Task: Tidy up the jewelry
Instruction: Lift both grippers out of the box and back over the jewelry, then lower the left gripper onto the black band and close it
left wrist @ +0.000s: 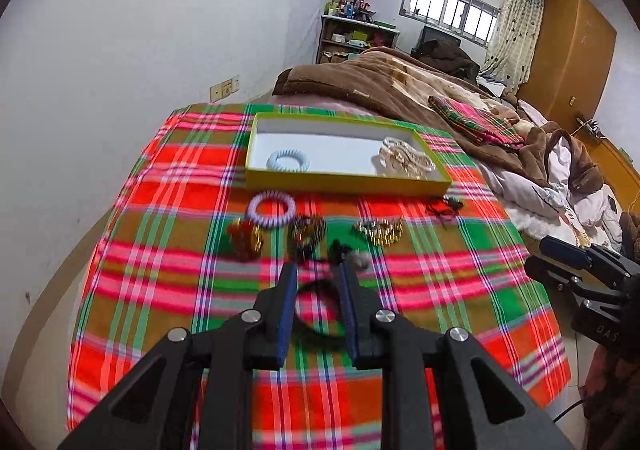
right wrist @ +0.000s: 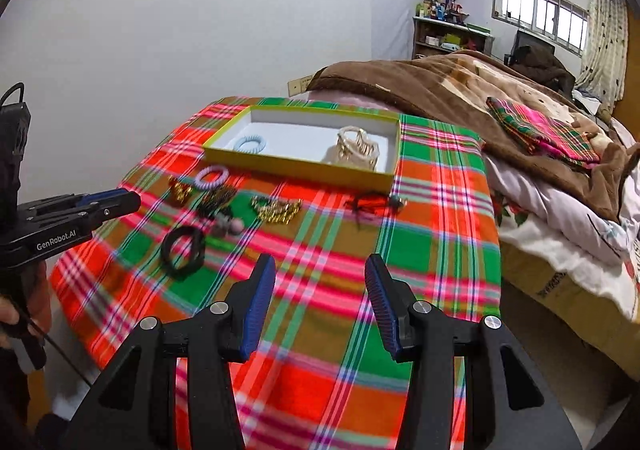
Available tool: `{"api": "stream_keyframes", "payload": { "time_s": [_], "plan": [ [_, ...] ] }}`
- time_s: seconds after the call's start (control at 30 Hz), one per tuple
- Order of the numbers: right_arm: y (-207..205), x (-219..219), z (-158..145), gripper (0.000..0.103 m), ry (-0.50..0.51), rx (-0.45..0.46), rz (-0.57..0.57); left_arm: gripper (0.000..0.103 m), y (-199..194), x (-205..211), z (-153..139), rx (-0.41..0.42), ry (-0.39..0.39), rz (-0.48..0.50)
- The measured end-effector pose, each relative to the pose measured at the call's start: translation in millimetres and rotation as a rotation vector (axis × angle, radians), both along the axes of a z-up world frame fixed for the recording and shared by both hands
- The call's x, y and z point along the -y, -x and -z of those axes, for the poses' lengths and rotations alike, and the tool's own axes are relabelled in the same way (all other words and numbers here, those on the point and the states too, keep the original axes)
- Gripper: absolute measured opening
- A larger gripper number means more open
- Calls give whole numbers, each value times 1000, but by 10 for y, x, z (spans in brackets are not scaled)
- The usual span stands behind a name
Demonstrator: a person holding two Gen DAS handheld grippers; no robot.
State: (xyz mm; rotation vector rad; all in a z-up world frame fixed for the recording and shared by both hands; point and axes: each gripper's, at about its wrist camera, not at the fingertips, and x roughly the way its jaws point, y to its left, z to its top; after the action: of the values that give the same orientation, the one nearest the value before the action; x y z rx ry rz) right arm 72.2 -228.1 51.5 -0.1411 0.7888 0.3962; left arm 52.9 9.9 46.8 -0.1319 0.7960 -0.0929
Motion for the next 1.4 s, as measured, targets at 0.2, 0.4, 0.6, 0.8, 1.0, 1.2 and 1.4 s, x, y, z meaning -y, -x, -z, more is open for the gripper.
{"api": "stream_keyframes", "payload": {
  "time_s": [0.2, 0.4, 0.6, 0.8, 1.0, 1.2, 1.4],
  "plan": [
    [158, 56, 36, 48, -25, -11, 13, 22, 234, 10, 40, 1, -3, -3],
    [157, 107, 46, 48, -52, -28, 20, 22, 334, 12, 56, 0, -1, -4],
    [117, 92, 100, 48, -54, -54, 7, 22, 312, 1, 98, -9, 16, -3],
    [35, 103, 131, 48, -30, -45, 28, 26, 214, -24, 213, -42, 25, -18],
    [-114, 108, 196, 48, -6, -50, 51, 32, 82, -39, 387, -89, 45, -34],
    [-304, 129, 286, 48, 0, -67, 72, 32, -39, -45, 573, -144, 75, -45],
    [-509, 123, 348, 48, -8, -81, 88, 32, -152, -56, 659, -169, 91, -56]
  ]
}}
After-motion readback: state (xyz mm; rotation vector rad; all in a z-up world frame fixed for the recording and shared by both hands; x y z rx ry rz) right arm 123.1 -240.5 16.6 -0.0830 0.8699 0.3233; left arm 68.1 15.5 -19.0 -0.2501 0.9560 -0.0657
